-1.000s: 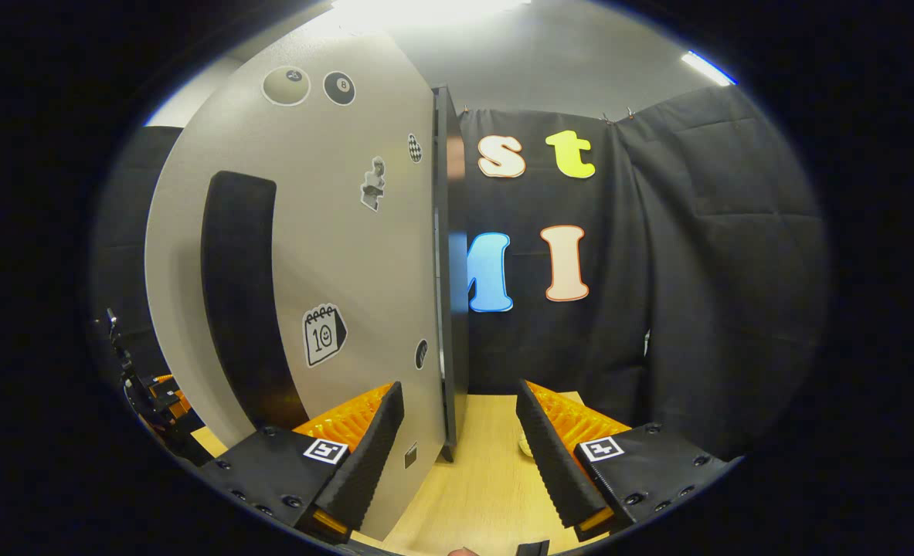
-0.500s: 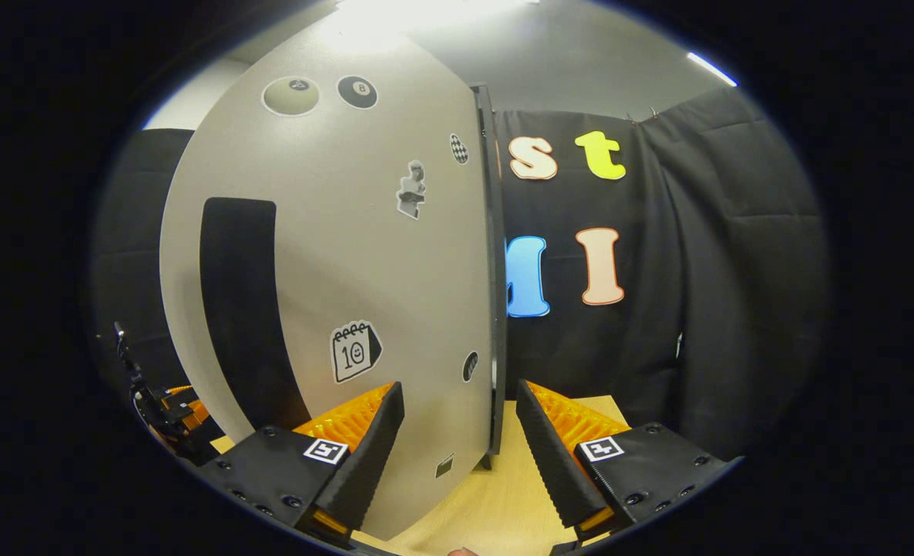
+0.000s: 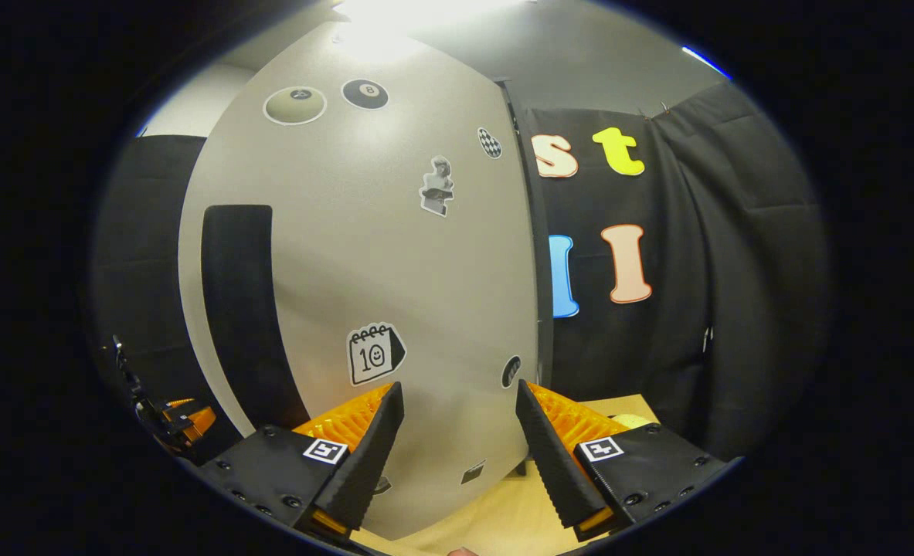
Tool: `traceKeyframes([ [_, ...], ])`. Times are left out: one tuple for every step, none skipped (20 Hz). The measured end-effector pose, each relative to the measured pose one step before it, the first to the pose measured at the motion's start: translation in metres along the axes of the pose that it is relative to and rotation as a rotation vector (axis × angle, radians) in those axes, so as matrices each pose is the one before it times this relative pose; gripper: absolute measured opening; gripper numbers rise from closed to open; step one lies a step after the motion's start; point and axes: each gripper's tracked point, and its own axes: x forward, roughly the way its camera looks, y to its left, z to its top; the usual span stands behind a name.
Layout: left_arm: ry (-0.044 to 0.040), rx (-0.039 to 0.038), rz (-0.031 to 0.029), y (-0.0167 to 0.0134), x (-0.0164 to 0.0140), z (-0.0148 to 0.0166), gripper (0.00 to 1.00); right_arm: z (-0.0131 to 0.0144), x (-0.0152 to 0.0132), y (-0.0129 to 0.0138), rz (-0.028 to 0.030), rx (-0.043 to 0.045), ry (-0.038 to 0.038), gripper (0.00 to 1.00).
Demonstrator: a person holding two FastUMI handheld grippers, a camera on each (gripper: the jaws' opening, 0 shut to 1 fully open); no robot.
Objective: Open the cabinet door with the right hand, grasp the bottle in the cabinet with the left hand and place it on the coaster, then close the cabinet door with the right hand.
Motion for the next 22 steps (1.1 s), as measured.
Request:
traceKeyframes([
  [0.00045, -0.00212, 0.00508, 0.0052, -0.00298, 0.00003, 0.78, -0.00058, 0.00513, 0.00518, 0.01239, 0.01579, -0.00003, 0.93],
  [-0.00219, -0.00084, 0.00545, 0.00544, -0.00282, 0.00112, 0.78, -0.00047, 0.00491, 0.00577, 0.01057, 0.01039, -0.00388, 0.93],
  [-0.00219, 0.00019, 0.00532, 0.0039, -0.00335, -0.00015, 0.76, 0.00028, 0.0058, 0.005, 0.01021, 0.00812, -0.00327, 0.93],
  [-0.00315, -0.0003, 0.00699, 0.00522, -0.00223, 0.00088, 0.78, -0.00184, 0.00563, 0.00574, 0.00963, 0.00757, -0.00157, 0.94],
  [-0.00433, -0.00159, 0.00701, 0.0045, -0.00339, 0.00107, 0.76, -0.0003, 0.00532, 0.00502, 0.00693, 0.0081, -0.00249, 0.87],
  [-0.00165, -0.00176, 0.0072, 0.00521, -0.00328, 0.00045, 0.78, -0.00187, 0.0061, 0.00497, 0.00677, 0.00781, -0.00062, 0.95],
  [-0.00006, -0.00126, 0.00854, 0.00573, -0.0035, -0.00108, 0.76, -0.00072, 0.00556, 0.00473, 0.00351, 0.00422, -0.00097, 0.95],
  [0.0016, -0.00028, 0.00903, 0.00603, -0.00346, -0.00105, 0.76, -0.00009, 0.00278, 0.00574, -0.0035, -0.00289, -0.00501, 0.95],
  [0.0023, 0.00035, 0.01019, 0.00743, -0.00234, -0.00103, 0.76, 0.00042, 0.00436, 0.00626, 0.00333, 0.0003, -0.00358, 0.96],
  [0.00313, -0.0004, 0.00997, 0.00588, -0.00132, -0.00271, 0.76, -0.00056, 0.00603, 0.00649, 0.00241, 0.00042, -0.0026, 0.96],
  [0.00464, -0.00168, 0.01009, 0.00647, -0.00186, -0.00214, 0.76, 0.00159, 0.00501, 0.00473, 0.00145, -0.00337, -0.00433, 0.96],
  [0.00301, -0.00295, 0.01044, 0.00572, -0.00265, -0.00095, 0.76, 0.00217, 0.00802, 0.00316, -0.00417, -0.00506, -0.00442, 0.96],
  [0.00344, -0.00335, 0.00941, 0.00594, -0.0025, -0.00077, 0.76, 0.0013, 0.00711, 0.00329, 0.00061, -0.00515, -0.00181, 0.96],
  [0.00191, -0.00265, 0.00958, 0.00619, -0.00147, -0.00032, 0.76, -0.0002, 0.00775, 0.00511, 0.00464, -0.00158, 0.0009, 0.96],
  [0.00056, -0.0016, 0.00937, 0.00559, -0.00084, -0.00247, 0.76, -0.0007, 0.00639, 0.00552, 0.00371, 0.00146, 0.00084, 0.96],
  [0.00086, -0.00052, 0.00857, 0.00555, -0.00177, 0.00015, 0.78, -0.00071, 0.0017, 0.00205, 0.0031, 0.00305, 0.00265, 0.96],
  [0.0003, -0.00043, 0.00937, 0.00595, -0.00131, -0.00074, 0.81, -0.00123, 0.00154, 0.00133, -0.00284, 0.00166, 0.00476, 0.96],
  [-0.00015, -0.00067, 0.008, 0.00511, -0.0019, -0.00024, 0.78, -0.0012, 0.00217, 0.00039, -0.00829, 0.00117, 0.00628, 0.96],
  [-0.00051, -0.00057, 0.00887, 0.00552, -0.00157, -0.00067, 0.76, -0.00051, 0.00205, -0.00038, -0.01115, 0.00301, 0.00319, 0.96],
  [-0.00565, -0.00011, 0.01133, 0.00548, -0.00101, 0.00096, 0.76, 0.00067, 0.00074, 0.00003, -0.00929, 0.00431, -0.00037, 0.97],
  [-0.00444, -0.00157, 0.00668, 0.00369, 0.00077, 0.00063, 0.76, 0.001, 0.00037, -0.00251, -0.0157, -0.00268, 0.00044, 0.97],
  [-0.00092, -0.00411, 0.00377, 0.0033, 0.00015, 0.00037, 0.78, -0.00029, 0.00374, 0.00042, -0.00663, -0.00129, 0.00253, 0.96],
])
